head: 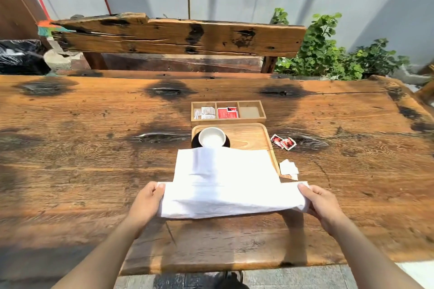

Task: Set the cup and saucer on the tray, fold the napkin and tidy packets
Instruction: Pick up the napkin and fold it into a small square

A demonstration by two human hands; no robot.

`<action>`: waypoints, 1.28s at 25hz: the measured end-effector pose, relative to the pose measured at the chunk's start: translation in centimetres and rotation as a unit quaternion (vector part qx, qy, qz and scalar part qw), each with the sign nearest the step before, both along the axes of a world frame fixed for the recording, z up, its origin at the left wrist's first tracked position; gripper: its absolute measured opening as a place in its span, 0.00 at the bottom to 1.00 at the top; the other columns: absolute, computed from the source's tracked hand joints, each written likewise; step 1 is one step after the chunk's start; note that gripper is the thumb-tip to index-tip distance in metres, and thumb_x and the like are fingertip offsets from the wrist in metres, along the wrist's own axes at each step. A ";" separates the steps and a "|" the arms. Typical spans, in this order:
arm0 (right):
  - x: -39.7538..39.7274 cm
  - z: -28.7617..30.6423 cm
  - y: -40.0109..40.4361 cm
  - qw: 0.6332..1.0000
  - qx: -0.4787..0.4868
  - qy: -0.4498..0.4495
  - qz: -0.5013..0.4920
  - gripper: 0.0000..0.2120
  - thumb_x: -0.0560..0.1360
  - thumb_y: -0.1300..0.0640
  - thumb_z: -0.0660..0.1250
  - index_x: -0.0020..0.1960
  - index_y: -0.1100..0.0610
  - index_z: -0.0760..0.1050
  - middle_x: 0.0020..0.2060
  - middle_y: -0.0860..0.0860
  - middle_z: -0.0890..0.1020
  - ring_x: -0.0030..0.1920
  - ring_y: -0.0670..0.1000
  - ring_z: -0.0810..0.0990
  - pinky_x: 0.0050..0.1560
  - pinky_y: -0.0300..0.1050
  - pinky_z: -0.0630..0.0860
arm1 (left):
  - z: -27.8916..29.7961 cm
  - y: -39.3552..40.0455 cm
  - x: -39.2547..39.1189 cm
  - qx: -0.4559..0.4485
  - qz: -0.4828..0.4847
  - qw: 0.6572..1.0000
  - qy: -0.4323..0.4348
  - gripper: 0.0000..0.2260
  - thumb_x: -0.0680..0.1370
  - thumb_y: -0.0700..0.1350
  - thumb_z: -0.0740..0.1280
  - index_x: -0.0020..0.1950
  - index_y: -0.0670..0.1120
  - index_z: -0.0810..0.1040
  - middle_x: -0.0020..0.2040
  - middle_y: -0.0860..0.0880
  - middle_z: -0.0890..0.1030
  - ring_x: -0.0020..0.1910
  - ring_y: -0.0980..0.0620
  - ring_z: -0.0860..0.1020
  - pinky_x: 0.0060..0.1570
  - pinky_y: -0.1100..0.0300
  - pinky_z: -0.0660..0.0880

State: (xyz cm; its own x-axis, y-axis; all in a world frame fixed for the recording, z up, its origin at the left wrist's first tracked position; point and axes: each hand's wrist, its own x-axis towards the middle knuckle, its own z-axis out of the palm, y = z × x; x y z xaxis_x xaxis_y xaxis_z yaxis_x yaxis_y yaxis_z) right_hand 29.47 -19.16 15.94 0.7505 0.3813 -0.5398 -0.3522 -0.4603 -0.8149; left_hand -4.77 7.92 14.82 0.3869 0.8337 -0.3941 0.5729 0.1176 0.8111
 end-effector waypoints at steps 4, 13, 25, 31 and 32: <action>-1.0 -1.3 -1.9 0.998 -0.050 0.003 0.026 0.13 0.72 0.54 0.73 0.35 0.62 0.78 0.34 0.57 0.80 0.38 0.56 0.77 0.41 0.53 0.74 | -3.0 -1.4 -1.7 -0.053 -0.034 0.994 0.084 0.16 0.81 0.55 0.56 0.45 0.43 0.73 0.41 0.42 0.77 0.37 0.48 0.74 0.35 0.57 0.69; 0.2 -2.7 0.6 0.986 -0.153 0.016 0.064 0.11 0.71 0.54 0.73 0.40 0.62 0.79 0.36 0.58 0.83 0.36 0.56 0.78 0.36 0.48 0.73 | -4.0 -0.3 -1.3 -0.136 -0.003 0.986 0.094 0.14 0.82 0.50 0.58 0.48 0.40 0.74 0.44 0.39 0.80 0.42 0.43 0.78 0.41 0.52 0.72; 2.1 -6.1 8.6 0.988 -0.136 -0.062 0.036 0.16 0.75 0.55 0.68 0.31 0.59 0.70 0.30 0.55 0.75 0.33 0.53 0.70 0.34 0.47 0.65 | -4.0 3.5 1.7 -0.038 0.109 0.992 0.049 0.17 0.80 0.44 0.64 0.32 0.44 0.68 0.23 0.50 0.72 0.25 0.52 0.66 0.29 0.57 0.62; 2.4 -7.7 11.2 0.972 -0.203 -0.111 0.054 0.10 0.74 0.51 0.69 0.39 0.58 0.78 0.31 0.48 0.79 0.35 0.49 0.77 0.33 0.41 0.67 | -5.8 5.8 3.5 -0.041 0.159 0.984 0.064 0.15 0.80 0.44 0.64 0.32 0.45 0.72 0.31 0.48 0.75 0.33 0.50 0.70 0.34 0.56 0.64; 2.5 -7.8 11.6 0.968 -0.215 -0.117 0.062 0.08 0.73 0.50 0.70 0.40 0.55 0.78 0.33 0.46 0.80 0.36 0.49 0.77 0.34 0.42 0.68 | -6.1 6.1 3.7 -0.042 0.164 0.983 0.069 0.15 0.80 0.45 0.64 0.33 0.45 0.72 0.32 0.48 0.75 0.34 0.49 0.71 0.36 0.56 0.65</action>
State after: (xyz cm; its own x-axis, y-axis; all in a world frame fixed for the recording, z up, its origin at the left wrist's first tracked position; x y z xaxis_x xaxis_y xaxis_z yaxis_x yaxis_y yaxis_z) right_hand 31.92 -7.59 8.12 0.8348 0.2535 -0.4888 -0.1018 -0.8014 -0.5894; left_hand -1.07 14.04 8.68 0.0413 0.8667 -0.4971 0.5973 0.3774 0.7077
